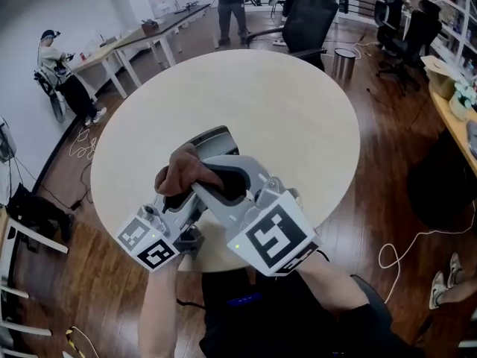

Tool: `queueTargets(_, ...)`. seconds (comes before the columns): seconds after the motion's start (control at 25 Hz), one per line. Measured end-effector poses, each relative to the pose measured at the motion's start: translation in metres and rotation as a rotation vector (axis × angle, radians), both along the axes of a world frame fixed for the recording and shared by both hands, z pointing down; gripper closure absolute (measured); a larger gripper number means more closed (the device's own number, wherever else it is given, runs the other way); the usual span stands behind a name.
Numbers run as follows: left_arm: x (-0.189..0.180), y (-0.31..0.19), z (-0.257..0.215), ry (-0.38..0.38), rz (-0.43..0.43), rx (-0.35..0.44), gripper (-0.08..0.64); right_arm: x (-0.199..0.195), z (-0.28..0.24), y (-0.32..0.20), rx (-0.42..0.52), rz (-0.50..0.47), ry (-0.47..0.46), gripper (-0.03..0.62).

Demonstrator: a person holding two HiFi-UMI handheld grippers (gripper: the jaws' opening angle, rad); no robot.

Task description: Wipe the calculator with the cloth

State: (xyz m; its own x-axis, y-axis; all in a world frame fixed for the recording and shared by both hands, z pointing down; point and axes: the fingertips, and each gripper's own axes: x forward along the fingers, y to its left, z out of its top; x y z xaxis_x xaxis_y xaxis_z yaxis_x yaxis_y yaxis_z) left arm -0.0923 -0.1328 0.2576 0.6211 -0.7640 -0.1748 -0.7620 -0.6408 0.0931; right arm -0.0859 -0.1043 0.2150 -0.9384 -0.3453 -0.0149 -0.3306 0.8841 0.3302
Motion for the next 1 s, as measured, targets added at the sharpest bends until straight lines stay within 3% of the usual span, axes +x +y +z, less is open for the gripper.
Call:
queueTargets(0.16,0.001,0.008,-0.003,0.063,0.042,0.03,0.436,0.027,0.003,-0.024,-0.053,0.062,-0.073,0.514)
queueTargets(0.36,-0.004,0.009,-0.006,0.136,0.059,0.029,0.437,0.078,0.026,-0.092,-0.174,0.254,-0.115,0.514)
queueTargets(0.48,-0.006,0.012,-0.007,0.098,0.037,0.041,0.437,0.094,0.03,-0.108,-0.242,0.31,-0.152,0.514)
queueTargets(0.56,-0.003,0.01,-0.006,0.038,0.007,0.056,0.437,0.091,0.014,-0.092,-0.207,0.268,-0.167,0.514)
queueTargets(0.64,0.002,0.009,-0.006,-0.028,-0.026,0.079,0.437,0.069,-0.008,-0.058,-0.121,0.168,-0.139,0.514)
queueTargets(0.76,0.011,0.011,-0.005,-0.116,-0.063,0.121,0.437,0.024,-0.021,0.001,0.025,0.029,-0.002,0.514)
queueTargets(0.88,0.017,0.016,-0.009,-0.15,-0.075,0.163,0.439,0.0,-0.024,0.023,0.134,0.014,0.058,0.514)
queueTargets(1.0,0.016,0.022,-0.013,-0.142,-0.067,0.192,0.439,0.007,-0.032,0.009,0.138,0.042,-0.005,0.515)
